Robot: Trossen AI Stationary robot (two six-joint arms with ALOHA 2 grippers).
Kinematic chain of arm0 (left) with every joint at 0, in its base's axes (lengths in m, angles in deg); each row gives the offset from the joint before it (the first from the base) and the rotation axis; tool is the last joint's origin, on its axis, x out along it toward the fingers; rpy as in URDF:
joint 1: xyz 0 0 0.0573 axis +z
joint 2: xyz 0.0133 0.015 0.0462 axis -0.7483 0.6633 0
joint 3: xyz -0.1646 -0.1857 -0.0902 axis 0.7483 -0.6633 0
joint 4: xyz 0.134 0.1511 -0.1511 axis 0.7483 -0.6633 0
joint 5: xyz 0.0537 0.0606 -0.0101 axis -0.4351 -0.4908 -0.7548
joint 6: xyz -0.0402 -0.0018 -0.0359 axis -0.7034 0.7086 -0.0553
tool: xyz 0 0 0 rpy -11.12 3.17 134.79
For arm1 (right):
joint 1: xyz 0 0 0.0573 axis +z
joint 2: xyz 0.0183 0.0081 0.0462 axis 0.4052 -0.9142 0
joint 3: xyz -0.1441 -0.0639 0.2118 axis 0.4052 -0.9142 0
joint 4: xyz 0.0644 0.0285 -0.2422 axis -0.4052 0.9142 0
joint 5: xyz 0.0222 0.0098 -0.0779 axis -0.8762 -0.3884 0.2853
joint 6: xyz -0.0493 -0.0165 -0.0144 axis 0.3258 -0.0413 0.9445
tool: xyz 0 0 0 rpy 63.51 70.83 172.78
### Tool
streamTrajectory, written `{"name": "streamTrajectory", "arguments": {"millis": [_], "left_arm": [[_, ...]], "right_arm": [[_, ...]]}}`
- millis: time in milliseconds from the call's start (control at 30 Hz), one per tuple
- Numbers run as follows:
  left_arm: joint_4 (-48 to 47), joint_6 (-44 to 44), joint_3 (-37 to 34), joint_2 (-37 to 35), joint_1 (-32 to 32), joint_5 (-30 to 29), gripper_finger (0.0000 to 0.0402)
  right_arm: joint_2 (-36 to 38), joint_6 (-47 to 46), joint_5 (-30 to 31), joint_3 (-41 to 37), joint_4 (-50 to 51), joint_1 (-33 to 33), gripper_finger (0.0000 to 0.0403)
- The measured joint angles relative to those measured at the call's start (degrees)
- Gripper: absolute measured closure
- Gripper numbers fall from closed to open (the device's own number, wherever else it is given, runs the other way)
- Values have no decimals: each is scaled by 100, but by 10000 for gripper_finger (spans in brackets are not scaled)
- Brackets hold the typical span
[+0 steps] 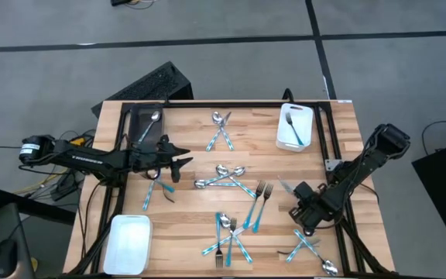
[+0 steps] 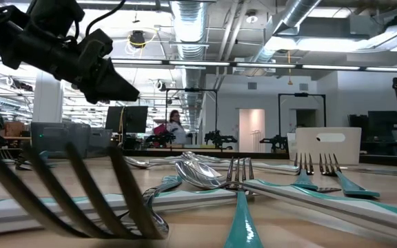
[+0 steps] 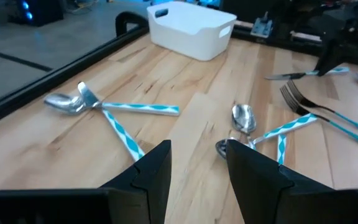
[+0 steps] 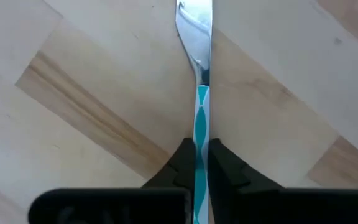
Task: Sort silverware by color (type)
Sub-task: Put the light blue table knife into the bottom white bin
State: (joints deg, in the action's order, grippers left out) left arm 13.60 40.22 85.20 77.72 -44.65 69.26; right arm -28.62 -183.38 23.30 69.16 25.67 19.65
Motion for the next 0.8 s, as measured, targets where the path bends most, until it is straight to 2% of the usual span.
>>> {"name": "streamTrajectory", "arguments": {"millis": [167, 200, 333, 433, 533, 633, 800], "left_arm": [[-36, -87, 0, 0, 0, 2, 262], [-36, -70, 0, 0, 0, 2, 262], [-21, 122, 0, 36, 0, 4, 262], [76, 122, 0, 175, 0, 26, 262], [500, 160, 0, 472, 0, 180, 262], [1453, 261, 0, 948, 0, 494, 262], [3316, 525, 66, 2061, -48, 1623, 262]], "right_arm": [[7, -89, 998, -19, 69, -22, 362], [3, -173, 1365, -31, 121, -25, 362], [7, -1028, 3591, -27, 275, -40, 362], [9, -1053, 4656, -20, 134, -188, 362], [11, -522, 5142, -20, -247, -400, 362], [13, 310, 5366, -18, -961, -679, 361], [13, 2554, 5404, -11, -2928, -1165, 361]]}}
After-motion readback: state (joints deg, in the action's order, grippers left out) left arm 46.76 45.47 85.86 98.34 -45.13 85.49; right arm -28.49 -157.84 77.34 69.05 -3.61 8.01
